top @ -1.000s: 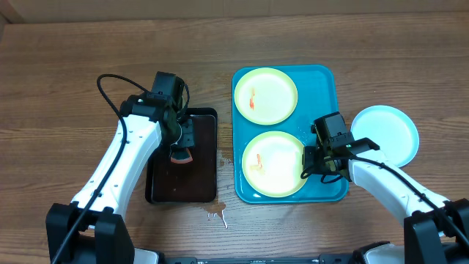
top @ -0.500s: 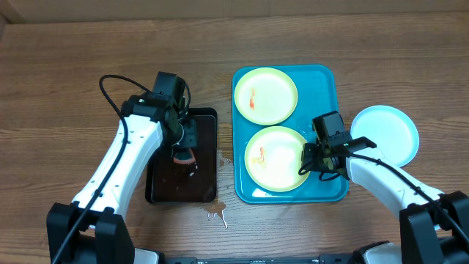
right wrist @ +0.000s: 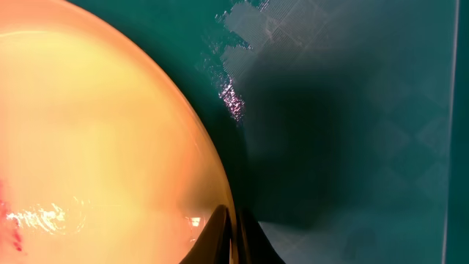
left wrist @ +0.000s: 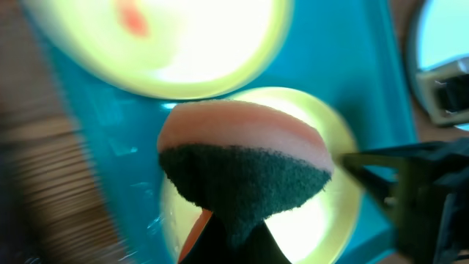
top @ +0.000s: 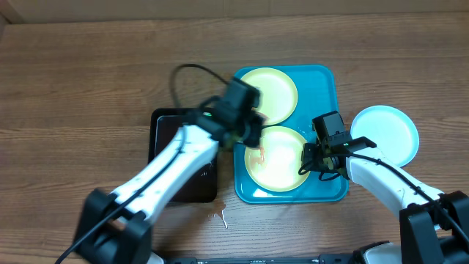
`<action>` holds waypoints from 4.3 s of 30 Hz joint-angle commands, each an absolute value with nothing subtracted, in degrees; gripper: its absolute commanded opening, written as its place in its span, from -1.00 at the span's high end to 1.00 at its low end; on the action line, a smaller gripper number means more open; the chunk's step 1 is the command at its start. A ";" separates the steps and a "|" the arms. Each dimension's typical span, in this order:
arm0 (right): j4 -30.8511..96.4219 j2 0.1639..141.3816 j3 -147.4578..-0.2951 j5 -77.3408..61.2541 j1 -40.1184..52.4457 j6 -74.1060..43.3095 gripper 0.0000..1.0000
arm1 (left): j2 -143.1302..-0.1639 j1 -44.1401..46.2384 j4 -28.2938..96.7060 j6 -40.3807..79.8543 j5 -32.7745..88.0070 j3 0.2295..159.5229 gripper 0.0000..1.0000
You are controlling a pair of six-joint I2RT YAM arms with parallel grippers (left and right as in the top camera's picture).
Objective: Clean dirty plates on tray and stack at the side
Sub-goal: 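Scrub the lower yellow plate with the sponge using the left gripper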
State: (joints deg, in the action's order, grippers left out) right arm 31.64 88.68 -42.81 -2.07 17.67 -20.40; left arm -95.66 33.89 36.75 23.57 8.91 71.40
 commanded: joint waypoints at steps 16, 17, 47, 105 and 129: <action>32.18 90.56 -42.44 -1.15 17.63 -20.16 0.92 | -112.62 38.37 38.52 37.98 6.74 74.46 0.92; 32.18 90.56 -42.44 -1.15 17.63 -20.16 0.92 | -112.62 38.37 40.14 38.00 4.08 75.16 0.92; 32.67 90.56 -42.44 -1.17 17.63 -20.16 0.92 | -119.52 39.13 32.64 31.42 33.54 77.45 0.92; 33.26 90.56 -42.44 -1.80 17.63 -20.16 0.92 | -127.74 37.80 47.07 25.32 39.90 87.18 0.91; 33.26 90.56 -42.44 -1.80 17.63 -20.18 0.92 | -95.09 31.99 59.27 28.23 9.02 89.21 0.92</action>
